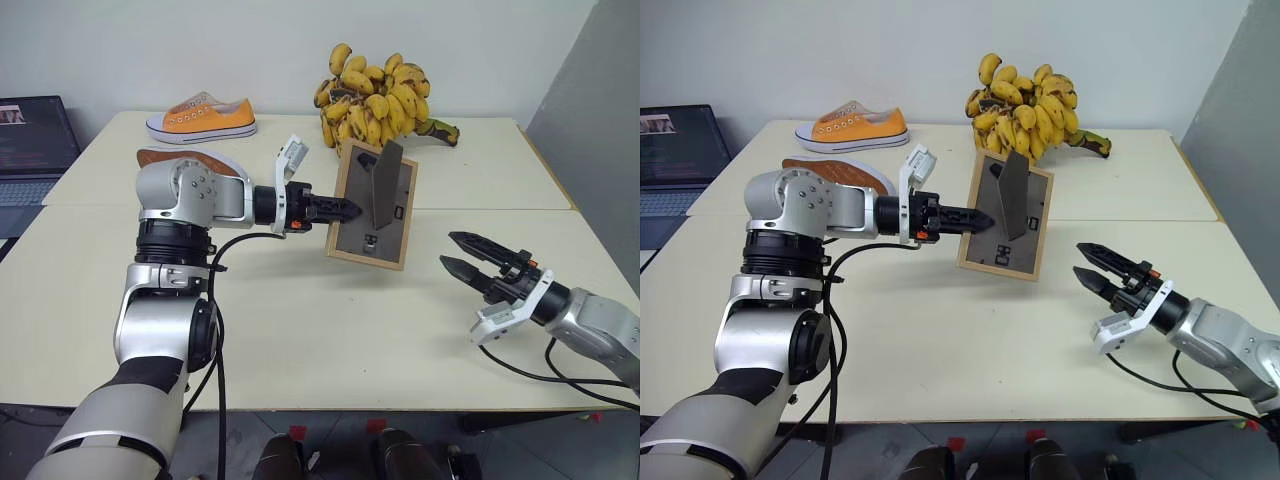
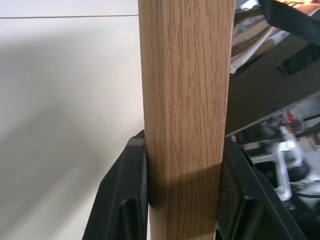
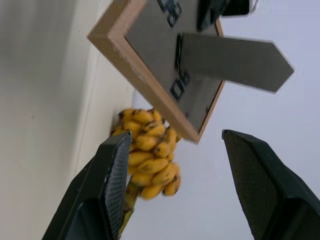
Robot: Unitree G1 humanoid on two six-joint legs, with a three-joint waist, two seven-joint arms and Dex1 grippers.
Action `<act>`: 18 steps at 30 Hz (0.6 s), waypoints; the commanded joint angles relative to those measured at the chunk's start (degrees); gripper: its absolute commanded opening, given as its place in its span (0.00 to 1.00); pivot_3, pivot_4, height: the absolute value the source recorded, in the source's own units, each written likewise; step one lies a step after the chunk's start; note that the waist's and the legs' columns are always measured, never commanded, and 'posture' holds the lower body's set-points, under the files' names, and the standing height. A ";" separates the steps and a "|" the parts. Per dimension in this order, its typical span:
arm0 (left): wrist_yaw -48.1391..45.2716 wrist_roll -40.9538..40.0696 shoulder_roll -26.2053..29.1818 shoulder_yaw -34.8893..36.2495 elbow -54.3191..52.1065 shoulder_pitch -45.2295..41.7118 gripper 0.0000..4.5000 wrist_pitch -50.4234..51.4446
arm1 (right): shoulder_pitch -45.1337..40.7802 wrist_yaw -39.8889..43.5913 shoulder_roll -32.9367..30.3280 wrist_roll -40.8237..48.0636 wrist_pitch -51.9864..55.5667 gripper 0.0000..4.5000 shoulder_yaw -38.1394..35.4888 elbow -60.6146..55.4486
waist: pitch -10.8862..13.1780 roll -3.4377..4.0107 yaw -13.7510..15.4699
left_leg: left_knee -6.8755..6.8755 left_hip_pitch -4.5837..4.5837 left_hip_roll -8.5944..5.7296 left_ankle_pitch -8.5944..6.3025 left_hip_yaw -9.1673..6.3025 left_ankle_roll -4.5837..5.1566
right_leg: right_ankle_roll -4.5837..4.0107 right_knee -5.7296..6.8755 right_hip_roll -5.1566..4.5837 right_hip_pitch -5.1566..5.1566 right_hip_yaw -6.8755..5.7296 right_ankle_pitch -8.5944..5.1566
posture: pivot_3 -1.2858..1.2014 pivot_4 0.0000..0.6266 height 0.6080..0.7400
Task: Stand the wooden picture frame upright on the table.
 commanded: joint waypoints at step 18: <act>9.28 -18.30 3.06 -0.38 0.05 -3.35 0.29 3.48 | -6.69 -9.34 6.20 -9.60 -5.69 0.67 3.50 7.29 | 0.00 0.00 0.18 | 0.03 0.10 -0.04 0.21 -0.02 -0.35 | -0.02 0.23 -0.04 0.03 0.04 0.01 | 0.52 0.24 1.00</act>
